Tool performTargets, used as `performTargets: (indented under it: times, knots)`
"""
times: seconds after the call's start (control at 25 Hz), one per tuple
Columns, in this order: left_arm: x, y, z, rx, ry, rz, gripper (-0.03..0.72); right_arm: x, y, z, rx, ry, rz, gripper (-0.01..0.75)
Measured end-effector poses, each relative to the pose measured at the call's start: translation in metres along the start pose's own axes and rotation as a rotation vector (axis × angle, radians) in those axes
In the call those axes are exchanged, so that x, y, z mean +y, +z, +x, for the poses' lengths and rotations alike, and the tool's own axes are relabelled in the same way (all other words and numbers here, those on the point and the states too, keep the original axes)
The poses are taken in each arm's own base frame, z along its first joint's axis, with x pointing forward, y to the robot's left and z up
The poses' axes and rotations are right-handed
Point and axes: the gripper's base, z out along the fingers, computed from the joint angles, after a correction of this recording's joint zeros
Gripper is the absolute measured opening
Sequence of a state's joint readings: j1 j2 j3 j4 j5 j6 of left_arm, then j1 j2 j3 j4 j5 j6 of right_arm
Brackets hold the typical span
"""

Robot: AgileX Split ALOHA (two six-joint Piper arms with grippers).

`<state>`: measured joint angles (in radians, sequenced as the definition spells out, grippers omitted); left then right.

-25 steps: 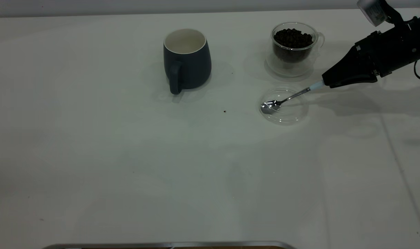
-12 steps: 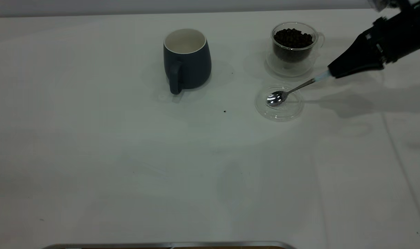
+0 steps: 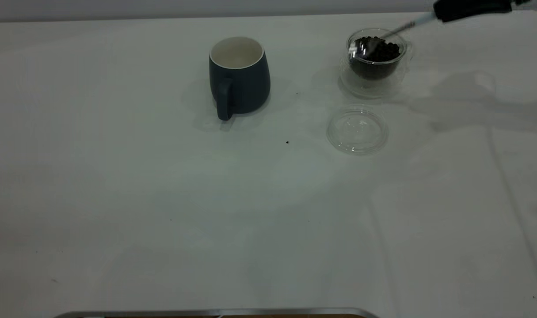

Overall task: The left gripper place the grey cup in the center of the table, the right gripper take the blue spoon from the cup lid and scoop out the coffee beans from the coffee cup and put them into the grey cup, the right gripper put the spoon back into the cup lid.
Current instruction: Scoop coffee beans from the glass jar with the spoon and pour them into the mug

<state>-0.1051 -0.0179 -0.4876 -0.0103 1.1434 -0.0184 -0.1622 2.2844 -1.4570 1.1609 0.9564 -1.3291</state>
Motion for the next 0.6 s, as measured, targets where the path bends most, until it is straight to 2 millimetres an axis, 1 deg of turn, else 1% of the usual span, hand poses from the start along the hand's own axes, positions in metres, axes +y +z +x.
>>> performTargets:
  times: [0.16, 0.36, 0.44, 0.6]
  knots:
    - [0.000, 0.000, 0.000, 0.000, 0.000, 0.000, 0.466, -0.015, -0.008, -0.005, -0.096, 0.133, 0.091, 0.115]
    - [0.000, 0.000, 0.000, 0.000, 0.000, 0.000, 0.466, -0.030, -0.020, -0.003, -0.135, 0.252, 0.151, 0.115]
    - [0.000, 0.000, 0.000, 0.000, 0.000, 0.000, 0.466, -0.033, -0.021, -0.001, -0.132, 0.277, 0.153, 0.115]
    - [0.000, 0.000, 0.000, 0.000, 0.000, 0.000, 0.466, -0.039, -0.011, 0.009, -0.111, 0.332, 0.134, 0.115]
